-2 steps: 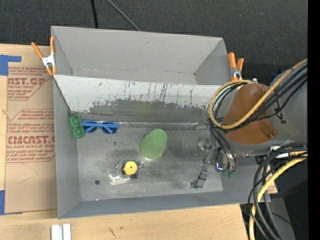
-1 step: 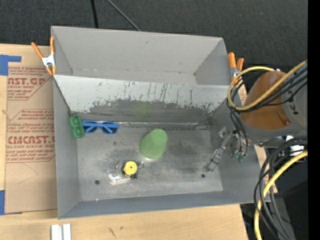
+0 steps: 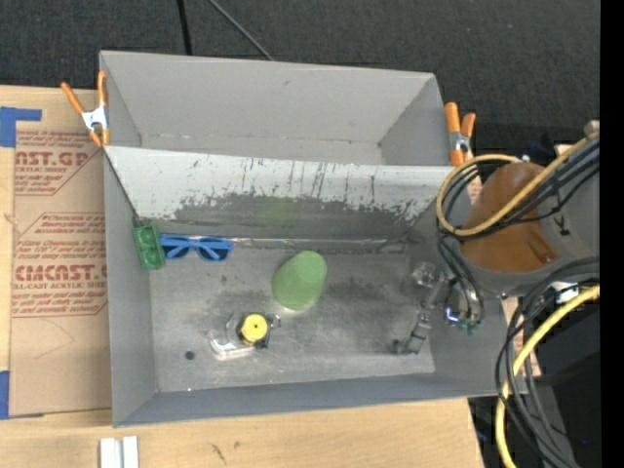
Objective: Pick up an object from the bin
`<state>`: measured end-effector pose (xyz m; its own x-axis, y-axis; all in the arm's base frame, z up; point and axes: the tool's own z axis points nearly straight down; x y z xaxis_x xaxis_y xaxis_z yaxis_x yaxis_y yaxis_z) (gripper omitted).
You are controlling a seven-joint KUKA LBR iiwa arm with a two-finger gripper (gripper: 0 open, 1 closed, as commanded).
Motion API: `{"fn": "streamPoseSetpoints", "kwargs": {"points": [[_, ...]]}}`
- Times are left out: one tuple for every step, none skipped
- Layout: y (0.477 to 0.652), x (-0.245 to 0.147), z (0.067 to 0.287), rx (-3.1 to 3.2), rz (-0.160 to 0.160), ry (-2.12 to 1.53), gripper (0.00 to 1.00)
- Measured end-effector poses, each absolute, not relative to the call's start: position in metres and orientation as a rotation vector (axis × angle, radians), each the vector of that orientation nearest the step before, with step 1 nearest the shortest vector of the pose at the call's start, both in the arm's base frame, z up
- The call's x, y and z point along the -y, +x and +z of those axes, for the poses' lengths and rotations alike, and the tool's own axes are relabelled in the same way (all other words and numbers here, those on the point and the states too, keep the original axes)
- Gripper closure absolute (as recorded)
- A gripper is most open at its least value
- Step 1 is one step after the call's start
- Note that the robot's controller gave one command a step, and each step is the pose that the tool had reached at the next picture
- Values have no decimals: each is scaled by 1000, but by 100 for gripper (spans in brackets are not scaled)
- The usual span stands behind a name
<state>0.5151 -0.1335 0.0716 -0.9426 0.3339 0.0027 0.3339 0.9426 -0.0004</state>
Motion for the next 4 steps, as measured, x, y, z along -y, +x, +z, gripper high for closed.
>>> {"fn": "streamPoseSetpoints", "kwargs": {"points": [[556, 154, 140, 3111, 2, -512, 0], [482, 93, 78, 3082, -5, -529, 0], [513, 130, 139, 3082, 2, -647, 0], [516, 156, 103, 3062, 2, -695, 0]]}}
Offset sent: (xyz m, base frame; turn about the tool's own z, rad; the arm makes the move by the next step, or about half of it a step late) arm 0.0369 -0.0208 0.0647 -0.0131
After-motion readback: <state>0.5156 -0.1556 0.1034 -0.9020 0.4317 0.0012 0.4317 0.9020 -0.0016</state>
